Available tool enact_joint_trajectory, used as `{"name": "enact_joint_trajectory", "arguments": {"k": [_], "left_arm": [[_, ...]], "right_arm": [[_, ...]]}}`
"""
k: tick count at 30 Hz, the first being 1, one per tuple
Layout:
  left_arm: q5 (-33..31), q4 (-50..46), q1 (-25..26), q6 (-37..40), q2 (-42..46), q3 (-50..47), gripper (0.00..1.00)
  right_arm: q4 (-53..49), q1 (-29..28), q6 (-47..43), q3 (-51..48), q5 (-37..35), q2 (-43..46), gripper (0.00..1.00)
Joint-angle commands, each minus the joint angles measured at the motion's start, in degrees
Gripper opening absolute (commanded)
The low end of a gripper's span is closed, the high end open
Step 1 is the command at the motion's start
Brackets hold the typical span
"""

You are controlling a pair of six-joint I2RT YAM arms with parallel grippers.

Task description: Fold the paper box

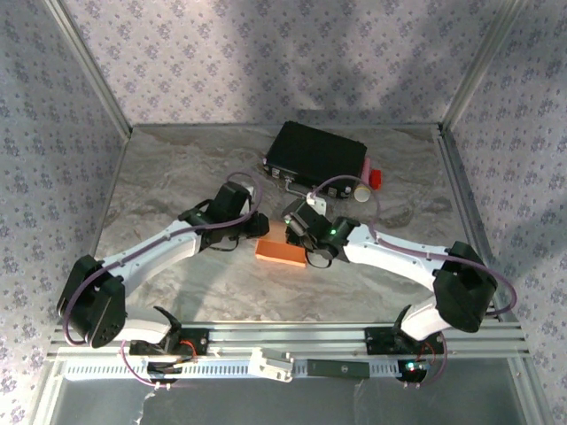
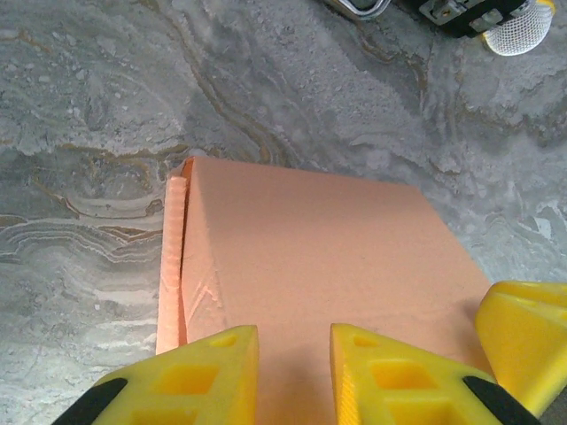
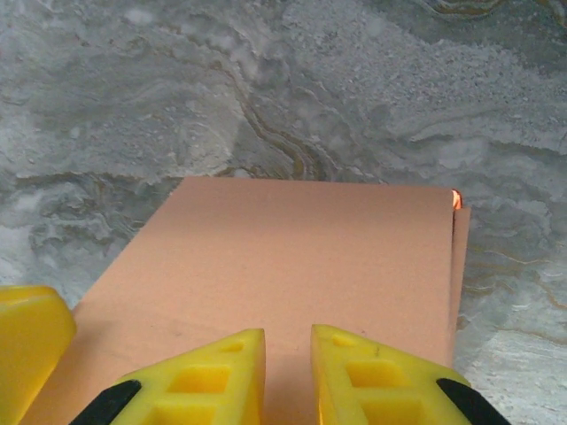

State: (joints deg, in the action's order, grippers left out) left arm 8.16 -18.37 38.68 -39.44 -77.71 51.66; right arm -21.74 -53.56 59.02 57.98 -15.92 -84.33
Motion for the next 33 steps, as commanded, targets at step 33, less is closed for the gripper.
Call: {"name": "enact_joint_trajectory", "arguments": {"k": [33], "left_arm": [[-1.04, 13.87, 4.22, -4.51, -4.96, -12.06, 0.26]], "right_arm": [[4.46, -1.2, -1.28, -7.56, 0.38, -4.12, 0.22]]}}
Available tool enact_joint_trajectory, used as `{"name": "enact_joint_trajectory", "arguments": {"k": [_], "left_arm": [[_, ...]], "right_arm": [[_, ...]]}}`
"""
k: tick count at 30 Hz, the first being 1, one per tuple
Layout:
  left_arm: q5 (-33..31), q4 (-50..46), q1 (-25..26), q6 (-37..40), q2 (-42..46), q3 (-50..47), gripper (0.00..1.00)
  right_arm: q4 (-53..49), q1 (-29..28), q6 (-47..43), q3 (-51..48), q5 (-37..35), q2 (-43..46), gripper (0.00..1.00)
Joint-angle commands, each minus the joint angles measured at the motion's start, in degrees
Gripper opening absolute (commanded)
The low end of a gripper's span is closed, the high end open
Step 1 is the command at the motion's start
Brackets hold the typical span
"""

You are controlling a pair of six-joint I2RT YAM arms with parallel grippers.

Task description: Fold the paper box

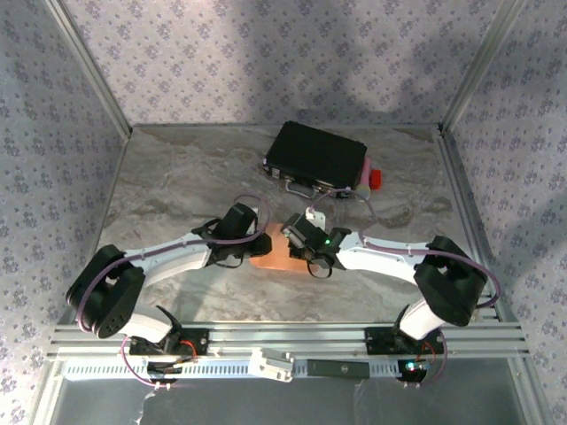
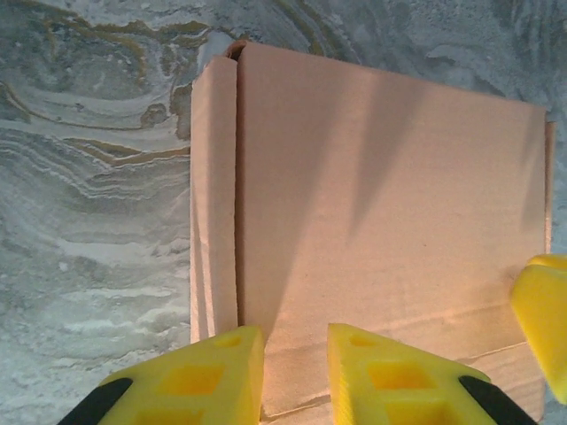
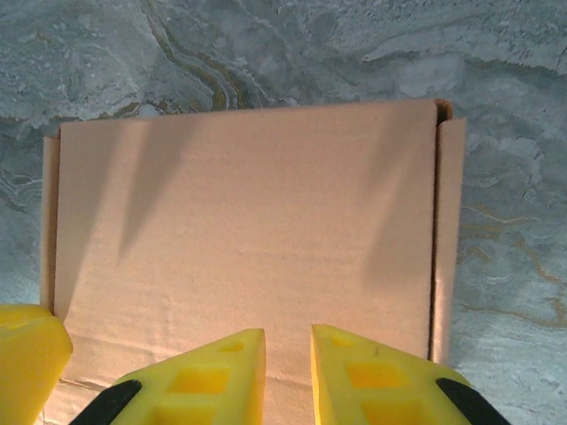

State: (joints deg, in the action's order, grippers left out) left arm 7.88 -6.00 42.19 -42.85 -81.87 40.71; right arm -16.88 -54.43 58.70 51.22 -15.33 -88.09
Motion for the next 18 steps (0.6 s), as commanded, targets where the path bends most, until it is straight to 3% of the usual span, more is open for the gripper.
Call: {"name": "enact_joint_trajectory", "arguments": {"k": [1, 11, 15, 18], "left_arm": [[-0.9, 1.54, 0.74, -1.2, -0.92, -1.26, 0.26], [-3.14, -4.85, 0.81, 0.93, 2.74, 2.6, 0.25], [-6.71, -13.22, -0.36, 4.22, 8.02, 8.17, 0.35], [-3.04, -16.49, -5.39, 7.19, 8.18, 9.78, 0.44]], "right_arm": [[-0.55, -0.39, -0.95, -0.78, -0.31, -0.2, 0.23], [-4.65, -0.42, -3.4, 0.73, -2.54, 5.02, 0.24], [-10.26, 1.51, -6.02, 0.68, -4.0, 11.28, 0.28], [-9.85, 8.88, -8.26, -3.82, 3.88, 14.68, 0.38]]}}
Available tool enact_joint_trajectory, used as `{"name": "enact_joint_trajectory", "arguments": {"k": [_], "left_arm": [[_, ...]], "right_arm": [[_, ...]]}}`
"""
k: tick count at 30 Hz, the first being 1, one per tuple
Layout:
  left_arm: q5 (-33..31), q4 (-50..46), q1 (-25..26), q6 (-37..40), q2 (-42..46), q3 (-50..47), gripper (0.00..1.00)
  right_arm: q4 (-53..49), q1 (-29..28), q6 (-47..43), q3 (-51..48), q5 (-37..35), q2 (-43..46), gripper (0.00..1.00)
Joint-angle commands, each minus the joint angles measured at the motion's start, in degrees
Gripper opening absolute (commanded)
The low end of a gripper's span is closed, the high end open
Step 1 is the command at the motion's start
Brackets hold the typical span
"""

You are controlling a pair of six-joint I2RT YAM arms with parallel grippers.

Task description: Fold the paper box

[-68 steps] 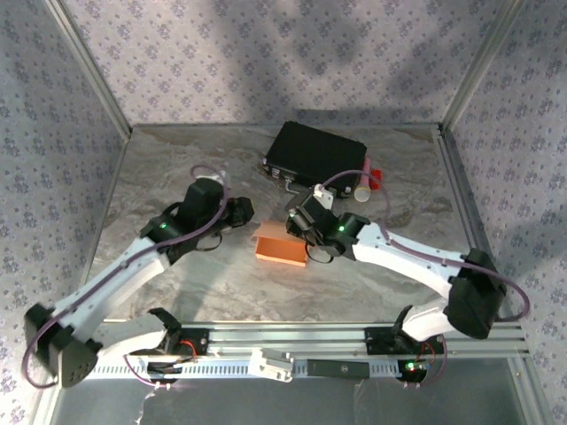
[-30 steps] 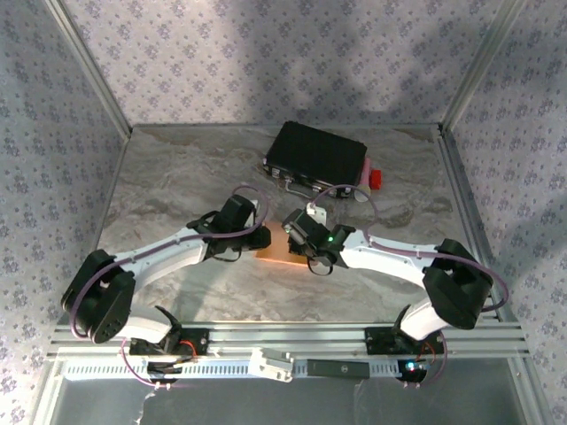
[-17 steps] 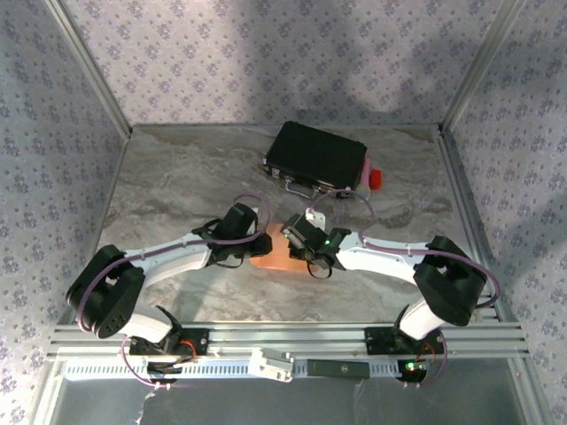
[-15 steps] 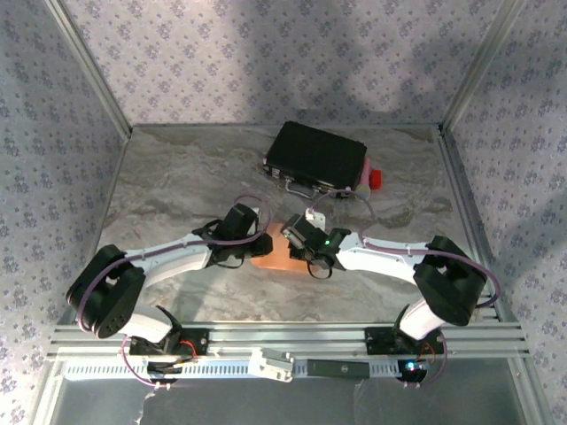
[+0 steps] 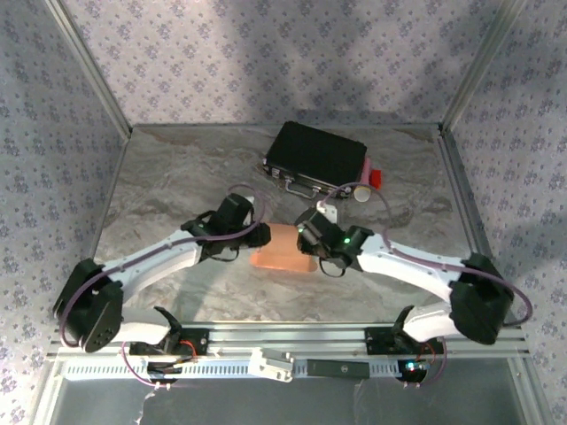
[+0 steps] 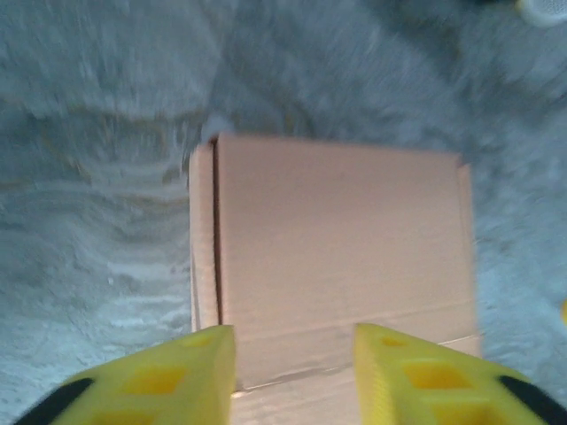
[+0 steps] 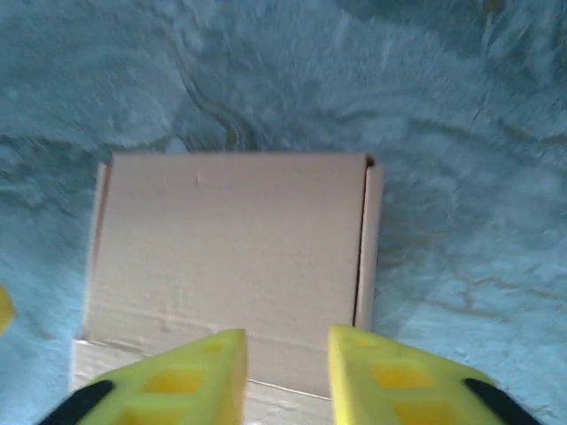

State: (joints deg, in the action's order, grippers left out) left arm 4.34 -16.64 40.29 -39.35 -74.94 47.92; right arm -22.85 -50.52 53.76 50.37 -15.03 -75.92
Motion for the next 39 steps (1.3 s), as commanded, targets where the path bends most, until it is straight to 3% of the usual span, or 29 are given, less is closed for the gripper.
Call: {"name": "enact_joint_trajectory", "arguments": {"k": [1, 4, 7, 10, 18, 28, 33, 39], "left_arm": [[3.17, -5.53, -6.1, 4.31, 0.71, 2.07, 0.45], [11.36, -0.47, -10.84, 5.95, -1.81, -0.11, 0.48], [18.11, 7.13, -11.34, 5.7, -4.82, -1.89, 0.49], [18.56, 10.65, -10.6, 4.18, -6.86, -3.49, 0.49], [16.49, 19.52, -8.75, -1.53, -7.87, -10.98, 0.48], [9.96, 17.97, -5.84, -6.23, 3.2, -16.94, 0.47], [9.14, 11.09, -8.45, -3.49, 8.12, -15.86, 0.48], [13.51, 10.23, -13.7, -1.52, 6.31, -15.2, 0.48]], "right_arm": [[-2.28, 7.55, -4.71, -4.78, 7.44, 3.11, 0.44], [0.52, 12.31, -8.83, -7.2, 17.53, 2.36, 0.53], [8.49, 14.82, -9.73, -9.56, 28.57, 0.15, 0.57], [13.58, 16.0, -8.69, -9.88, 33.73, -2.67, 0.6], [17.47, 17.12, -8.32, -5.62, 38.32, -13.69, 0.6], [14.1, 15.41, -11.15, 3.43, 38.57, -19.03, 0.58], [11.41, 18.12, -13.84, -0.21, 34.48, -14.31, 0.58], [12.47, 20.57, -15.39, -2.54, 36.81, -14.03, 0.58]]}}
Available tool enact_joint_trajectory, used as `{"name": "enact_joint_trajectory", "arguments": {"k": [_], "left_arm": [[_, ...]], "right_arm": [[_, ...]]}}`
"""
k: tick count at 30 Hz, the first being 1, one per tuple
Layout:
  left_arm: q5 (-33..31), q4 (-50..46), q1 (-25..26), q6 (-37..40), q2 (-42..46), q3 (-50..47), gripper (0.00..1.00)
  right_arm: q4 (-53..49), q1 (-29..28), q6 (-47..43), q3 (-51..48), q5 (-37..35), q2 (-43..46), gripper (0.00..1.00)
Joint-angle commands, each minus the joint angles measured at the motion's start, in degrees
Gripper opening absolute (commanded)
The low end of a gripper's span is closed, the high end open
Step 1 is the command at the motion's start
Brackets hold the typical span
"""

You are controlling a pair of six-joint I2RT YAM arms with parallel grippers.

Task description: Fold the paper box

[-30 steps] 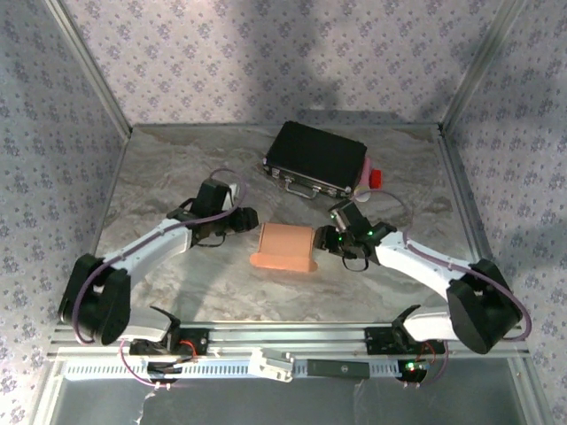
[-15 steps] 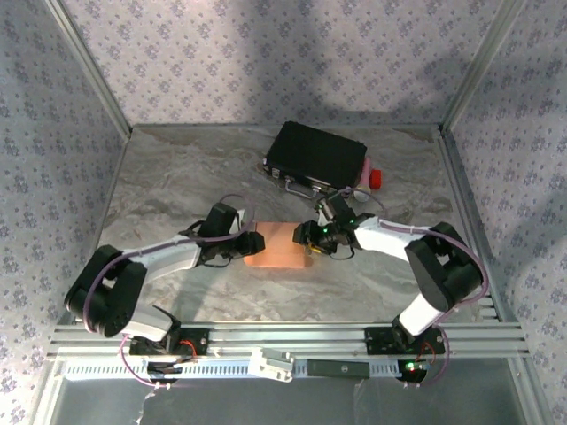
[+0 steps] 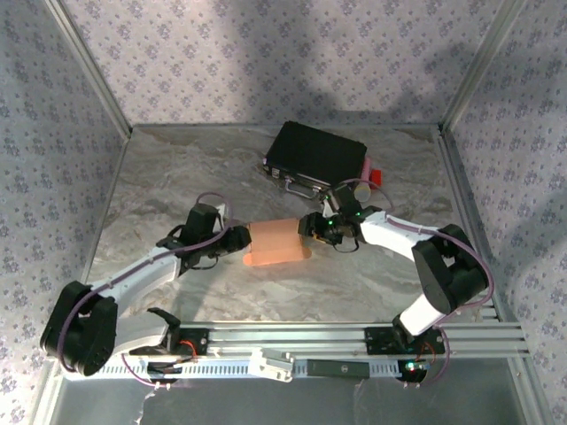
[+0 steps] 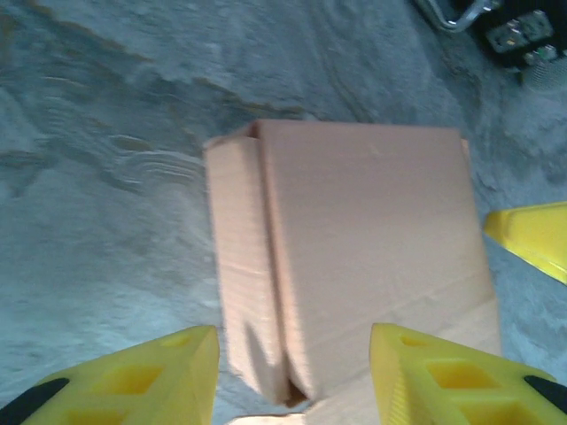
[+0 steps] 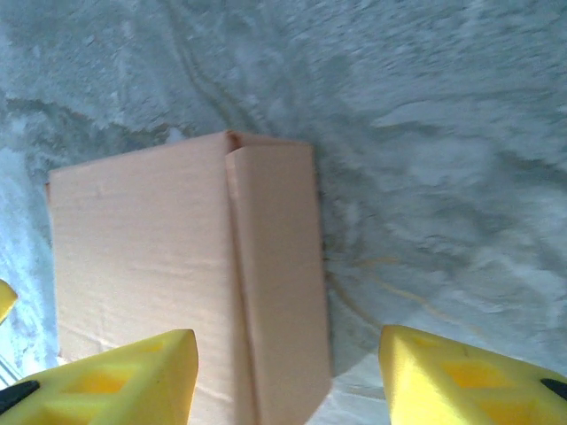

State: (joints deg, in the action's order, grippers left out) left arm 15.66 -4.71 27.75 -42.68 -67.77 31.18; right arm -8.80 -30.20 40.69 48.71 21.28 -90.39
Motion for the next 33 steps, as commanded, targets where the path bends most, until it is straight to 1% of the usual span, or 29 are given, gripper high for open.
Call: {"name": "enact_joint_trajectory", "arguments": {"k": [1, 2, 5, 7, 10, 17, 20, 24, 27, 30, 33], "left_arm": [[2.71, -0.79, -1.38, 1.72, -1.48, 1.52, 0.48], [3.36, 0.41, -1.53, 1.62, -2.09, 1.47, 0.48], [6.17, 4.12, -1.07, 0.82, -5.4, 1.82, 0.45], [5.65, 4.94, -0.29, 1.0, -7.11, 1.72, 0.45], [5.82, 8.41, -0.28, 0.49, -8.2, 0.19, 0.45], [6.37, 13.23, -0.19, -0.14, -11.85, -1.12, 0.44], [6.84, 14.53, -0.2, -0.41, -13.16, -2.03, 0.4], [5.55, 15.14, -0.33, -0.36, -13.03, -3.77, 0.33], [4.87, 15.58, -0.39, -0.19, -13.04, -4.6, 0.27], [4.36, 16.82, -0.87, -0.28, -13.09, -6.02, 0.24], [4.25, 18.78, -1.21, -0.84, -12.81, -7.95, 0.24]], "right_arm": [[-1.17, 0.4, -2.43, -1.04, 0.63, 0.56, 0.58], [-0.74, 0.87, -2.4, -1.2, 0.98, 0.41, 0.58], [2.77, 2.88, -1.6, -1.98, 5.17, -0.79, 0.58], [4.16, 3.48, -1.58, -1.78, 7.62, -1.99, 0.58], [5.94, 4.1, -1.66, -2.1, 10.15, -2.83, 0.58], [10.03, 6.05, -0.39, -2.83, 16.77, -6.2, 0.6], [11.53, 6.24, -0.1, -3.17, 18.58, -7.24, 0.61], [12.8, 6.27, 0.18, -3.87, 19.72, -7.92, 0.62], [14.35, 6.31, 0.53, -5.12, 20.71, -7.72, 0.63], [16.4, 6.33, 1.08, -6.48, 21.59, -7.34, 0.65], [18.65, 6.21, 1.51, -7.43, 23.2, -7.11, 0.66]]}}
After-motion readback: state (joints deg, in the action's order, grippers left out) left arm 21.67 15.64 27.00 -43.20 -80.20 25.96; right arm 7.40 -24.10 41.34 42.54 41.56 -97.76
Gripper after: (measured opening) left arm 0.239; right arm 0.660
